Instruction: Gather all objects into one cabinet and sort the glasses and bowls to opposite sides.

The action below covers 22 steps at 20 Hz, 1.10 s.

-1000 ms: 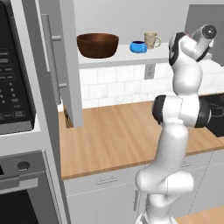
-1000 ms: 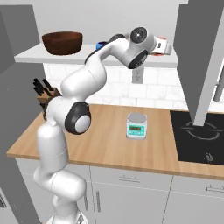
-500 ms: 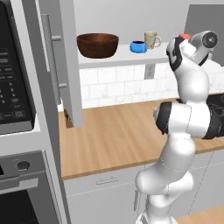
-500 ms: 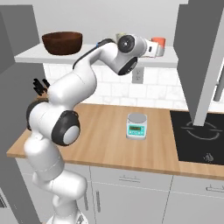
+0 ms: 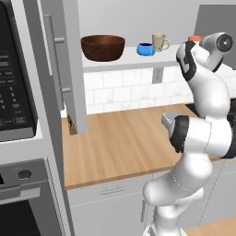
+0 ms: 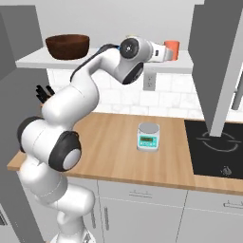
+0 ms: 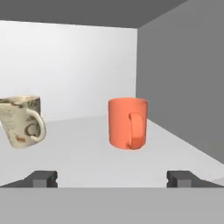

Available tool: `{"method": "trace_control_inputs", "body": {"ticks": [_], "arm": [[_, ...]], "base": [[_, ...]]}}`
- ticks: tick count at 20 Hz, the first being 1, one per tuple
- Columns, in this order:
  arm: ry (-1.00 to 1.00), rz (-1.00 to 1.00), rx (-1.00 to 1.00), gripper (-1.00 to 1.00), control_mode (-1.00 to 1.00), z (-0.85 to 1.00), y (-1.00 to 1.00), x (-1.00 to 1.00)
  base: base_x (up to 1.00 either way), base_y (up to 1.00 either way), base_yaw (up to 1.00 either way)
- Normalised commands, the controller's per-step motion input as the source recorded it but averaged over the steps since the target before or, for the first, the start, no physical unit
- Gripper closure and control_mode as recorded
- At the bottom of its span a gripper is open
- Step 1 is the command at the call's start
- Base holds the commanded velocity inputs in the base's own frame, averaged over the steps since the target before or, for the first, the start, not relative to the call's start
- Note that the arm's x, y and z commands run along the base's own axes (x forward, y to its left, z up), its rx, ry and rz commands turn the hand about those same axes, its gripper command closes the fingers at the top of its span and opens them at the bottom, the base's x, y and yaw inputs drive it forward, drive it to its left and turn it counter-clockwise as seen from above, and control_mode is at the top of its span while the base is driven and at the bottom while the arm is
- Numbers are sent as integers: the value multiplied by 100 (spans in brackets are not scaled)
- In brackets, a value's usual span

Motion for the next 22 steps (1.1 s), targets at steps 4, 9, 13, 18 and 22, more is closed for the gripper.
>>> {"method": "trace_control_inputs", "body": {"ticks": [4,9,13,18,22], "arm": [[13,12,-2,-100,-100,12,50,-33],[9,13,0,-100,-100,-1,62,-25],[4,9,0,-100,-100,-11,70,-9],[0,7,0,-100,-100,-12,34,-9],[2,5,0,-100,-100,-21,18,0]], "base": [[0,0,0],[0,0,0],[0,0,0],[0,0,0],[0,0,0]]}}
